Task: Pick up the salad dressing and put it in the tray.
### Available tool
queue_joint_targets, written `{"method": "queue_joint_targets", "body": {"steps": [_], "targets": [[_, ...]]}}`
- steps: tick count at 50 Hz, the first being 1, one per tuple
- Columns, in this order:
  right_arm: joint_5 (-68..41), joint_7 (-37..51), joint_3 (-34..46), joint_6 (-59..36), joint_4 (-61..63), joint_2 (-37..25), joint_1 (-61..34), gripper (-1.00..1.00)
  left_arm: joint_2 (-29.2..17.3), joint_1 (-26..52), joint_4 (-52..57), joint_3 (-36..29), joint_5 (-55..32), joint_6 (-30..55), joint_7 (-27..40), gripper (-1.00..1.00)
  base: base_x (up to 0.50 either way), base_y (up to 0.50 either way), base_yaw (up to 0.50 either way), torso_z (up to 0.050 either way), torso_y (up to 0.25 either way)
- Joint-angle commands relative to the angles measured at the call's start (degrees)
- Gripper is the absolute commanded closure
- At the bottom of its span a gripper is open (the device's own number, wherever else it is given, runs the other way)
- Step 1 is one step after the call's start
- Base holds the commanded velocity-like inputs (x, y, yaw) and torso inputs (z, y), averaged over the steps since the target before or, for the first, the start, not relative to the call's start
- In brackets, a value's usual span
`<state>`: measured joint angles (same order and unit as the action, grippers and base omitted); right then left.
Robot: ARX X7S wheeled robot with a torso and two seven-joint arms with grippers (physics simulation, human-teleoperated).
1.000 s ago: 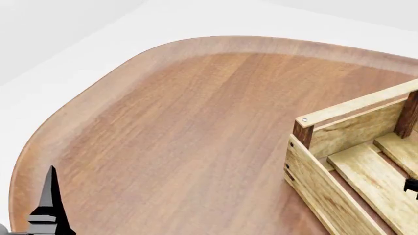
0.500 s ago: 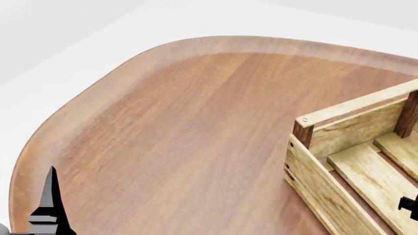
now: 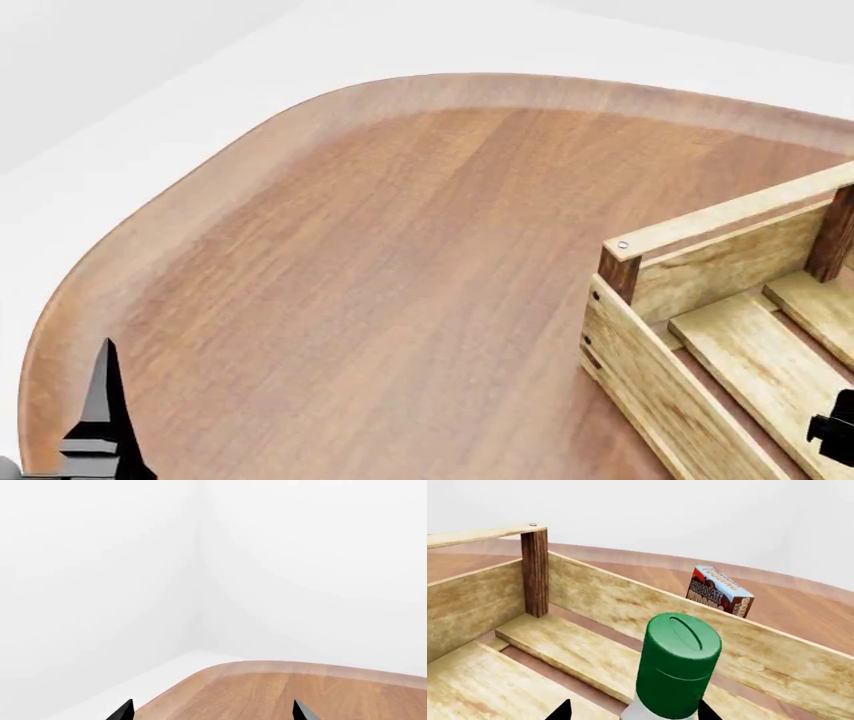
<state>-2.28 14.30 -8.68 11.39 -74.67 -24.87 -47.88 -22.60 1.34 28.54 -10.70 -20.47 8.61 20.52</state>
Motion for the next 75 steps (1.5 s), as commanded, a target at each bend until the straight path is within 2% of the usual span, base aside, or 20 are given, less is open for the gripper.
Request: {"method": "queue_joint_targets", "body": {"steps": [1,18,25,27,30,33,36,52,60,68,72,75], "targets": [[1.4,-0.4,-1.2,-0.5,-0.3,0.1,-0.5,-1.00,-0.2,0.2,0.2,-0.1,-0.1,0.2,0.2,-1.00,0.00,0.00,0.00,0.000,0.000],[2.0,-0.2,-1.5,0.1,-0.3,-0.3,-0.7,-1.00,-0.2,-0.1,-0.2,-0.4,0.0,-0.3,0.4,-1.00,0.00,0.00,0.00,0.000,0.000],[2.9,0.4,-0.7,3.1,-0.2,-0.3,0.1,-1.00,-0.3,-0.1,-0.1,-0.5,0.0,-0.3,0.5,-1.00,0.00,0.00,0.00,0.000,0.000],[2.8,0.4,-0.8,-0.2,6.6,-0.1,2.8,-1.00,-0.3,-0.1,-0.1,-0.5,0.0,-0.3,0.5,-1.00,0.00,0.00,0.00,0.000,0.000],[2.2,1.0,-2.0,-12.5,29.3,0.5,11.7,-1.00,-0.4,-0.2,0.0,-0.6,0.0,-0.4,0.6,-1.00,0.00,0.00,0.00,0.000,0.000],[2.0,1.5,-2.5,-14.9,36.3,1.0,15.3,-1.00,-0.4,-0.3,0.2,-0.6,0.0,-0.4,0.6,-1.00,0.00,0.00,0.00,0.000,0.000],[1.8,2.1,-3.4,-21.7,48.5,1.1,19.2,-1.00,-0.5,-0.3,0.4,-0.6,0.0,-0.3,0.7,-1.00,0.00,0.00,0.00,0.000,0.000],[0.0,3.8,-8.9,-33.3,87.3,1.3,32.8,-1.00,-0.7,-0.4,0.9,-0.6,-0.2,-0.5,1.1,-1.00,0.00,0.00,0.00,0.000,0.000],[-0.6,4.0,-10.1,-32.2,100.5,2.2,36.2,-1.00,-0.6,-1.0,0.7,-0.1,-0.4,-2.5,0.8,-1.00,0.00,0.00,0.00,0.000,0.000],[2.1,4.6,-8.3,-21.2,105.4,3.6,40.2,-1.00,0.8,-3.3,0.6,2.3,0.3,-12.1,-0.4,-1.00,0.00,0.00,0.00,0.000,0.000],[2.2,6.5,-10.6,-8.9,107.2,5.0,43.1,-1.00,4.1,-6.8,-0.1,5.8,3.7,-28.8,-1.1,-1.00,0.00,0.00,0.00,0.000,0.000],[2.8,7.9,-12.0,-5.6,109.3,6.0,44.3,-1.00,5.7,-8.5,0.4,7.8,4.3,-36.6,-1.1,-1.00,0.00,0.00,0.00,0.000,0.000]]}}
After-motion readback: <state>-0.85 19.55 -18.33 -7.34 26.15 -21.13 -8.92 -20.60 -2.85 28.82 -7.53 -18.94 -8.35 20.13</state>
